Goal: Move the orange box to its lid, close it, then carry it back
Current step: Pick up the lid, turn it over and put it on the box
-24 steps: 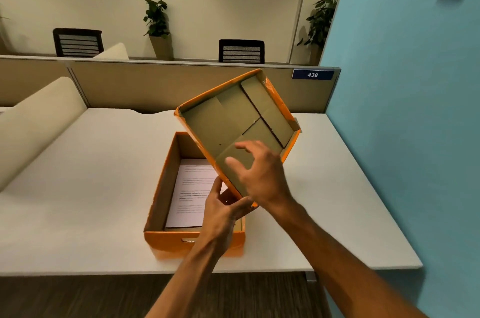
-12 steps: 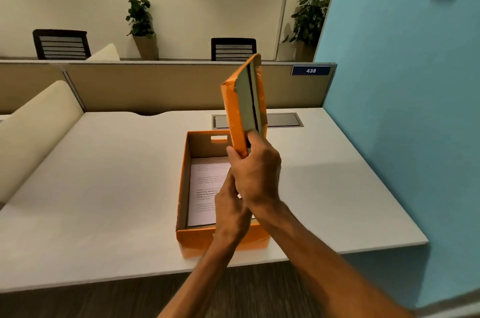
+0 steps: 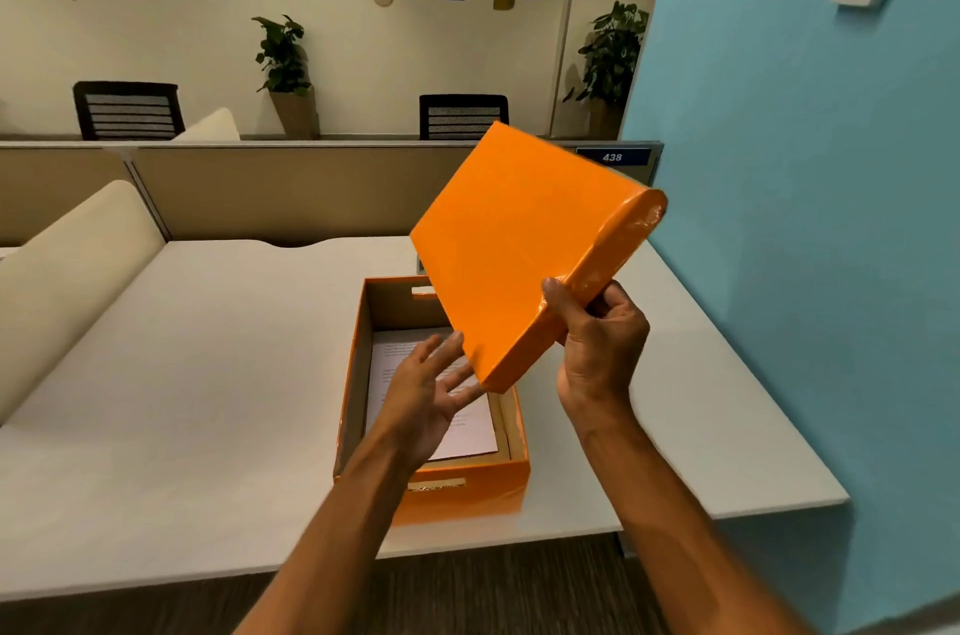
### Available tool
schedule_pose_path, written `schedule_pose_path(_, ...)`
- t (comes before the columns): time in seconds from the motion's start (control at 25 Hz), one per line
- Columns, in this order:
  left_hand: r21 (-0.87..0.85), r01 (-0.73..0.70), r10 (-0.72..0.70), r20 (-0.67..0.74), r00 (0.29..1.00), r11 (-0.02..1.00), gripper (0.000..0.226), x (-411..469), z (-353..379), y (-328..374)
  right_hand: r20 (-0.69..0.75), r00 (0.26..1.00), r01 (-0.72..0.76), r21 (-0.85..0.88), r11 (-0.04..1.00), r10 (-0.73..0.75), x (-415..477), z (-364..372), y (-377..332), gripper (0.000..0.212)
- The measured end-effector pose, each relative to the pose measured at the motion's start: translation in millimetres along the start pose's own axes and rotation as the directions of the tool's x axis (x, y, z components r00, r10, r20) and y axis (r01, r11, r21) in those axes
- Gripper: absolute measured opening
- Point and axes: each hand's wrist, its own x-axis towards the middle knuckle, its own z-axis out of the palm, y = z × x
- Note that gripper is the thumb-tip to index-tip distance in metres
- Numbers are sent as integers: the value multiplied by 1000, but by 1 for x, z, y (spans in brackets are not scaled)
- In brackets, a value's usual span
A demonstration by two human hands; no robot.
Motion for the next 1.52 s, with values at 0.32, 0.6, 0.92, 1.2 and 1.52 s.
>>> schedule_pose_path(0.32, 94, 49, -41, -79, 996, 994, 48, 7, 10, -5, 110, 980, -184, 167, 969, 167, 16, -33, 15, 41)
schedule_pose_path(0.6, 402, -65, 139, -159, 977, 913, 59, -7, 1, 19, 171, 946, -315, 274, 909, 276, 39, -64, 25, 69)
schedule_pose_path(0.92, 615, 45, 109, -211, 971, 787, 55, -23, -53, 54, 185, 915, -340, -118, 933, 357, 46, -74, 56, 31)
schedule_pose_path(1.2, 652, 175, 14, -274, 962, 738, 51, -15, -103, 59, 283, 855, -298, -417, 859, 434, 24, -63, 97, 31)
schedule_pose_path(1.52, 618, 275, -85, -318, 944, 737, 53, -4, -151, 34, 232, 812, -331, -573, 750, 535, -1, -55, 131, 31)
